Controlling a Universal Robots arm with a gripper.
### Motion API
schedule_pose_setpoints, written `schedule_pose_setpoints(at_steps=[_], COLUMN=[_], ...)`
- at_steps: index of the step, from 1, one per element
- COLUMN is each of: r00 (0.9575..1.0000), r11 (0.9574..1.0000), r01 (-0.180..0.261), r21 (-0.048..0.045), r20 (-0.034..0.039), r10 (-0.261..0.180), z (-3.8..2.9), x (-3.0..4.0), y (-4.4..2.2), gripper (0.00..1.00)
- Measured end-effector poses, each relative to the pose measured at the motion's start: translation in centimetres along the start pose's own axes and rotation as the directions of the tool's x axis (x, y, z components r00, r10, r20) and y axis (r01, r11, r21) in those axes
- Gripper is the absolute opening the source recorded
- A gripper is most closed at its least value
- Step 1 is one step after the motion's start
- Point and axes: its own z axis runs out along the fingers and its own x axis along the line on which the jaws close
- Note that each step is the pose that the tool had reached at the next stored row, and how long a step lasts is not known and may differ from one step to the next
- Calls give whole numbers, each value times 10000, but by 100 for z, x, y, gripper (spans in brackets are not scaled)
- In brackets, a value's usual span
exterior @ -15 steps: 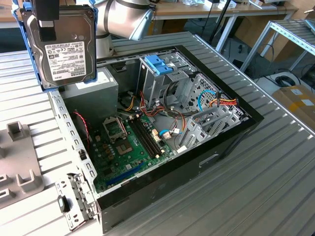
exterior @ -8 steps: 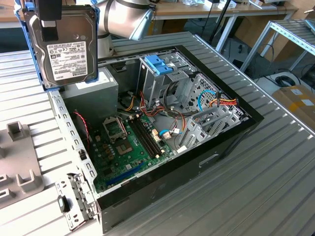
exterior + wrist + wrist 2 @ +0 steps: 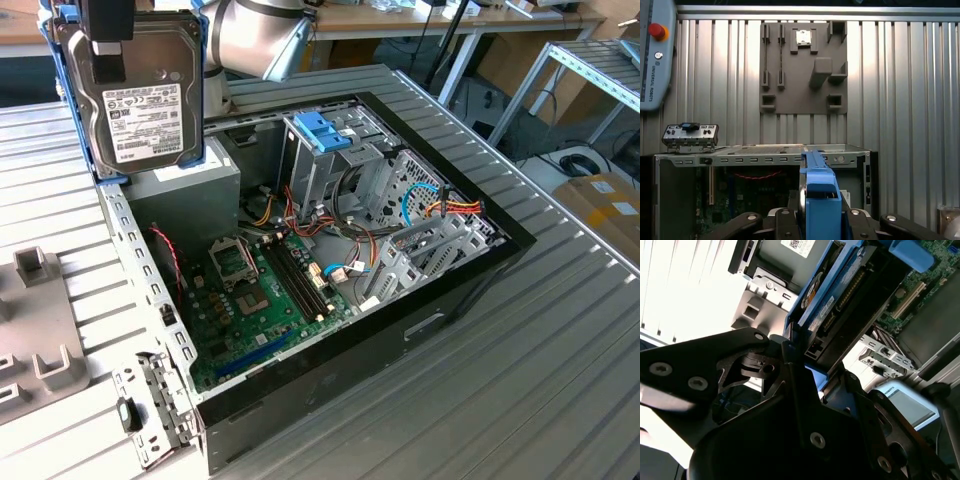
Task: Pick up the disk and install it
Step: 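Pick up the disk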
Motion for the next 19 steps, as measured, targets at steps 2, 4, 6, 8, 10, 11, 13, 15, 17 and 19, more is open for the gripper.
schedule_pose_setpoints(at_steps=[2, 4, 6, 8, 10, 11, 13, 15, 17, 19], r00=[10000, 10000, 10000, 10000, 10000, 10000, 10000, 10000, 10000, 10000], r11=[10000, 10000, 10000, 10000, 10000, 10000, 10000, 10000, 10000, 10000], r01=[-1, -1, 0, 0, 0, 0, -1, -1, -1, -1], r21=[0, 0, 0, 0, 0, 1, 0, 0, 0, 0], r20=[-1, -1, -1, -2, -1, -1, -1, -1, -2, -2], r10=[1, 1, 0, 0, 0, 0, 1, 1, 1, 1], z=[0, 0, 0, 0, 1, 1, 1, 2, 2, 2], x=[0, 0, 0, 0, 0, 0, 0, 0, 0, 0], y=[-12, -26, -38, -48, -60, -65, -75, -83, -90, -101], gripper=[37, 37, 37, 37, 37, 37, 37, 37, 37, 37])
